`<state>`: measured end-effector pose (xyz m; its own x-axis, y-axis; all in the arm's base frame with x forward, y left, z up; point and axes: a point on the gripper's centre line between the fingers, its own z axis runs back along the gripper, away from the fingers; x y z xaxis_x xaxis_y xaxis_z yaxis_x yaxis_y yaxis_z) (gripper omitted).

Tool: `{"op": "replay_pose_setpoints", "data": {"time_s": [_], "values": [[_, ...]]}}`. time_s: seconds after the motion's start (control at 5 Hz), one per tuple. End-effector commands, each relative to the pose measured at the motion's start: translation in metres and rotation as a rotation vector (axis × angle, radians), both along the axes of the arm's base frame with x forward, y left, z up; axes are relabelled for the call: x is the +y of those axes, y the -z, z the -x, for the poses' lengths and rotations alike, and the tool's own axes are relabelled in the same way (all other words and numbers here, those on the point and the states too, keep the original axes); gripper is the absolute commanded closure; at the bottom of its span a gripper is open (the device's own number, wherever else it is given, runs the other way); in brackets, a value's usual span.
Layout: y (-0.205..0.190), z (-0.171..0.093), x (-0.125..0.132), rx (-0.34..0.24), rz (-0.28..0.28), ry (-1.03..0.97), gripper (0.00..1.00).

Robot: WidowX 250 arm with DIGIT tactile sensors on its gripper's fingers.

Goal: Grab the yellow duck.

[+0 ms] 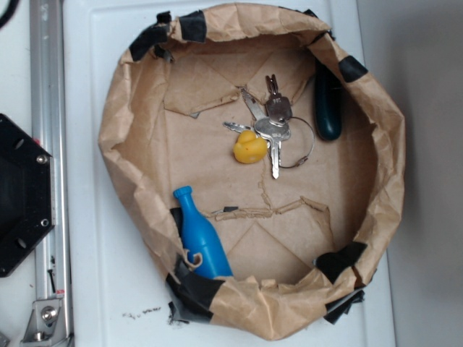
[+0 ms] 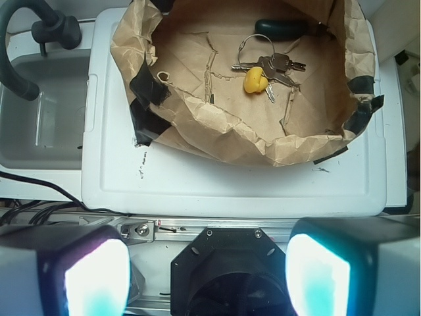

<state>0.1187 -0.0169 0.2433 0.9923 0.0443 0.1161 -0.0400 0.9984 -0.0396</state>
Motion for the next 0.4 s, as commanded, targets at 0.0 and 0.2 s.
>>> {"op": "replay_pose_setpoints", "data": {"time_s": [0.0,0.2], "values": [[0.0,0.0,0.0,0.0,0.0,0.0,0.0],[0.031,-0.04,0.031,-0.12,-0.111,-0.116,0.0]]}}
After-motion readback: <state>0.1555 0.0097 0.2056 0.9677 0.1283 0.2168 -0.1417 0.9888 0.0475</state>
